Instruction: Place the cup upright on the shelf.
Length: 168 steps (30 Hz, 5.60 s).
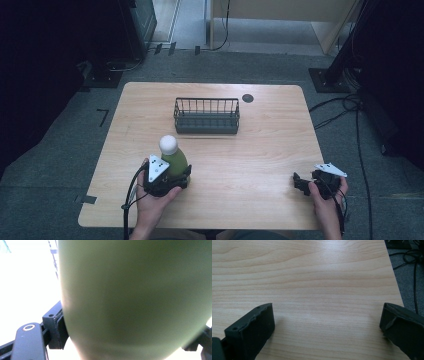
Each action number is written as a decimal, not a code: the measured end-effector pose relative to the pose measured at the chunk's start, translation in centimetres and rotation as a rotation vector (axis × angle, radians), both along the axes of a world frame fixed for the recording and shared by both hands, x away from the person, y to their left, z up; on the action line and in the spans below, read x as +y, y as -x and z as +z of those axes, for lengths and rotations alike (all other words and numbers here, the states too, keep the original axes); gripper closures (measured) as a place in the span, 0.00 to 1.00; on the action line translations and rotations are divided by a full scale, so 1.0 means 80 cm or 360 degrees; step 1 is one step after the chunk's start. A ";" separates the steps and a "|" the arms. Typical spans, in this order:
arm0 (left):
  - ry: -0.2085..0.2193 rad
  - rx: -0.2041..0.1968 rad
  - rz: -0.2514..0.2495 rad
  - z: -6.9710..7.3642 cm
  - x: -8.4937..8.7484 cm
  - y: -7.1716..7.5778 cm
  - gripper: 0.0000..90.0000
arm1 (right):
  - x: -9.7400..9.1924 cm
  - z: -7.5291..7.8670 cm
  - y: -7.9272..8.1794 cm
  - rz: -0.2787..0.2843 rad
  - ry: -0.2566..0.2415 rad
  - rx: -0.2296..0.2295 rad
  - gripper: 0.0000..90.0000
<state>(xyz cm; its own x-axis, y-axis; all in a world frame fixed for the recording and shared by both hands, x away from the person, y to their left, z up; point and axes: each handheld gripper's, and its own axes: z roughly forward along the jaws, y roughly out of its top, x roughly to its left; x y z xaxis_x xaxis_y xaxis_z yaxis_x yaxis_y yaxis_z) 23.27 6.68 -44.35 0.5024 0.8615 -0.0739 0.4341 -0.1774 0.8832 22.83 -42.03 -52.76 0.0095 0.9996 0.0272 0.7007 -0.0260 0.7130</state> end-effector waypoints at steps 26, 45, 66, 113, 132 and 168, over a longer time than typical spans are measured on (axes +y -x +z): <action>-0.0034 -0.0006 0.0019 -0.004 0.001 -0.001 0.22 | 0.000 0.000 0.000 0.0001 0.0000 -0.0001 0.00; -0.0025 -0.0055 0.0007 0.019 0.001 -0.025 0.23 | 0.000 0.000 0.000 -0.0001 -0.0002 -0.0001 0.00; -0.0005 -0.0066 0.0007 0.068 -0.006 -0.092 0.23 | 0.000 0.000 0.000 0.0002 -0.0003 -0.0002 0.00; -0.0020 -0.0207 0.0084 0.139 -0.047 -0.208 0.23 | 0.000 0.000 0.000 0.0008 -0.0005 -0.0002 0.00; 0.0003 -0.0187 0.0161 0.122 -0.055 -0.250 0.23 | 0.000 0.000 0.000 0.0009 -0.0006 -0.0002 0.00; -0.0084 -0.0085 0.0201 0.054 -0.065 -0.268 0.23 | 0.000 0.000 0.000 0.0008 -0.0006 -0.0002 0.00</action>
<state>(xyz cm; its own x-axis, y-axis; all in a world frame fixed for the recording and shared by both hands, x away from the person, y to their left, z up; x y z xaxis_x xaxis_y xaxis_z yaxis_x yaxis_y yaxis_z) 44.72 1.48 -40.01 0.3919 0.9200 -0.0030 0.4083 -0.1710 0.8967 22.82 -42.01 -52.76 0.0044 0.9995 0.0308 0.6999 -0.0251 0.7138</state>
